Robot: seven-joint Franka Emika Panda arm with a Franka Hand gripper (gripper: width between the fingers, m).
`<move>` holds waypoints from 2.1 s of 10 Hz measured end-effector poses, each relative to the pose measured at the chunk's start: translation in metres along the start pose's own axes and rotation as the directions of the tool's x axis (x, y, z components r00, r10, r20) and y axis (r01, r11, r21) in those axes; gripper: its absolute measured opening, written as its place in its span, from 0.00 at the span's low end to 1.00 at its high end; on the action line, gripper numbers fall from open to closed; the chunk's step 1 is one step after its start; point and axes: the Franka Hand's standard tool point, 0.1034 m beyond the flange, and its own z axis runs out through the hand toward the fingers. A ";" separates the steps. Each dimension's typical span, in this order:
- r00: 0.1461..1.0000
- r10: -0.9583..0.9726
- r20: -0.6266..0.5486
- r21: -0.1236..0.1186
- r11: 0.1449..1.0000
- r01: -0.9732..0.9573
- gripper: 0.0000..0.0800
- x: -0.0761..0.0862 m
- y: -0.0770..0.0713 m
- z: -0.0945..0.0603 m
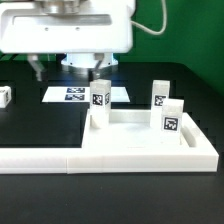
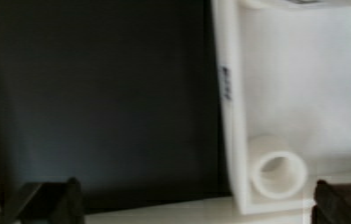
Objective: Assemble square table
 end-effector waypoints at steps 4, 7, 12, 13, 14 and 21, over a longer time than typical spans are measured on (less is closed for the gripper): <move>1.000 0.016 0.023 -0.021 1.000 -0.016 0.81 -0.015 0.068 0.010; 0.999 0.032 0.024 -0.027 0.999 -0.032 0.81 -0.016 0.086 0.011; 1.000 0.016 0.026 -0.051 0.999 -0.014 0.81 -0.054 0.124 0.033; 1.000 0.008 0.029 -0.059 0.998 -0.007 0.81 -0.067 0.136 0.038; 0.999 0.018 0.036 -0.061 0.998 -0.016 0.81 -0.075 0.141 0.039; 0.994 -0.072 0.086 -0.069 0.995 0.078 0.81 -0.128 0.169 0.057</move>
Offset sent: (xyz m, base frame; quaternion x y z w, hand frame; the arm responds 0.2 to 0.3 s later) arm -0.0217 -0.0527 -0.0126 0.0066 -0.0006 0.0037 1.0000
